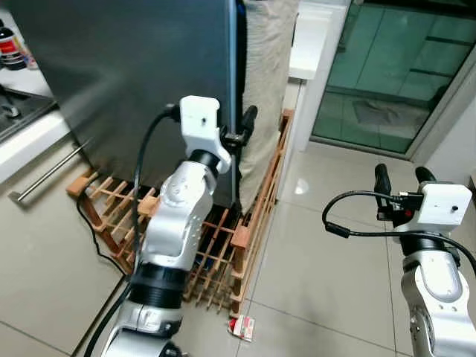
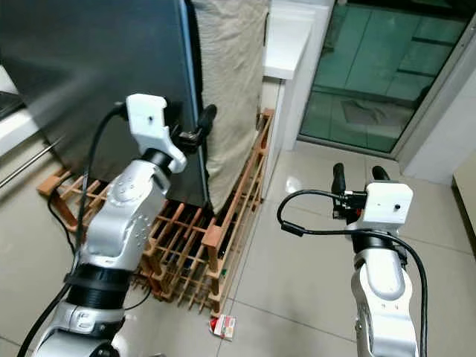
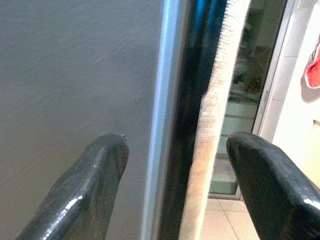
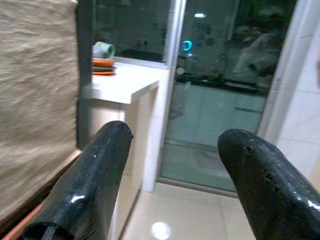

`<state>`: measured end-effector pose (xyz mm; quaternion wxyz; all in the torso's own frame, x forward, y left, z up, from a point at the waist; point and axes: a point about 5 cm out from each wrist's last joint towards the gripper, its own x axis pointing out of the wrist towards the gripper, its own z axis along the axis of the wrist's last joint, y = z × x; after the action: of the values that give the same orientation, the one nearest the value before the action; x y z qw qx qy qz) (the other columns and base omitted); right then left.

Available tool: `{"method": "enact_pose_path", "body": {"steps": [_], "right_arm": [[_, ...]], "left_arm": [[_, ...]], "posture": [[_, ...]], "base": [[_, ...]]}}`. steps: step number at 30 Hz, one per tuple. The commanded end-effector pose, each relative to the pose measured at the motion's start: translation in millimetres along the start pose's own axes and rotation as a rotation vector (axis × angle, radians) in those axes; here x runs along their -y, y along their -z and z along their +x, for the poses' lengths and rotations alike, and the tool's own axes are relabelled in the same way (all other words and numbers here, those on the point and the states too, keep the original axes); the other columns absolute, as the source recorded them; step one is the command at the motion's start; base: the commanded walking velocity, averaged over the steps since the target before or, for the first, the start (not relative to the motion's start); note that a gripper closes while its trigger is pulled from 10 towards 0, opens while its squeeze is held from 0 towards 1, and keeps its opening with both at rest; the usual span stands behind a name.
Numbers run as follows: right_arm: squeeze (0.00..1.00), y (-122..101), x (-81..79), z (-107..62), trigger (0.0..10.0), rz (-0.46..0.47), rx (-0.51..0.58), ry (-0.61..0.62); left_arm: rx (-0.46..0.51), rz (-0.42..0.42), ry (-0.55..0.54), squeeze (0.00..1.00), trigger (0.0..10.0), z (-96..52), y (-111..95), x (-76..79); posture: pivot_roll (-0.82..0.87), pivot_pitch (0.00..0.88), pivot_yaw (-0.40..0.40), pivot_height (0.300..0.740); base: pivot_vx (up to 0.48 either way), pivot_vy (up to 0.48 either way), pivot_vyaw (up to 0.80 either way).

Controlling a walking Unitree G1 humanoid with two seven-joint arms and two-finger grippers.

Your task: Restocking fridge

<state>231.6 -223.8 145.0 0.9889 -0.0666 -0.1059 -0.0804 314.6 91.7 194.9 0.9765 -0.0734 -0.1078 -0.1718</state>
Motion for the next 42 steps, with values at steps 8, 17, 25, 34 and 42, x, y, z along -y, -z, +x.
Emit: {"method": "enact_pose_path", "body": {"steps": [8, 17, 25, 34, 42], "right_arm": [[0.00, 1, -3.0, -8.0, 10.0, -0.002, 0.002, 0.004], [0.00, 3, -4.8, 1.3, 10.0, 0.012, -0.005, -0.016], [0.00, 7, -4.3, 2.8, 10.0, 0.008, -0.015, -0.016], [0.00, 6, -9.4, 3.1, 10.0, 0.007, -0.005, -0.028], [0.00, 5, -7.5, 4.2, 10.0, 0.001, -0.002, -0.022]], "left_arm": [[-0.076, -0.041, 0.089, 0.00, 10.0, -15.5, 10, 5.6], [-0.113, -0.081, 0.188, 0.00, 10.0, -10.8, 12, 19.4], [-0.127, -0.049, 0.176, 0.00, 10.0, -2.4, 21, 23.2], [-0.069, -0.046, 0.139, 0.00, 10.0, 17.7, 13, 26.3], [-0.038, -0.067, 0.153, 0.00, 10.0, 23.2, 8, 31.8]], "posture": [[-0.19, 0.000, 0.035, 0.740], [-0.20, 0.000, 0.039, 0.740], [-0.20, 0.000, 0.037, 0.740], [-0.21, 0.000, 0.037, 0.740], [-0.22, 0.000, 0.038, 0.740]], "base": [[0.000, 0.000, 0.00], [0.000, 0.000, 0.00], [0.000, 0.000, 0.00], [0.000, 0.000, 0.00], [0.000, 0.000, 0.00]]}}
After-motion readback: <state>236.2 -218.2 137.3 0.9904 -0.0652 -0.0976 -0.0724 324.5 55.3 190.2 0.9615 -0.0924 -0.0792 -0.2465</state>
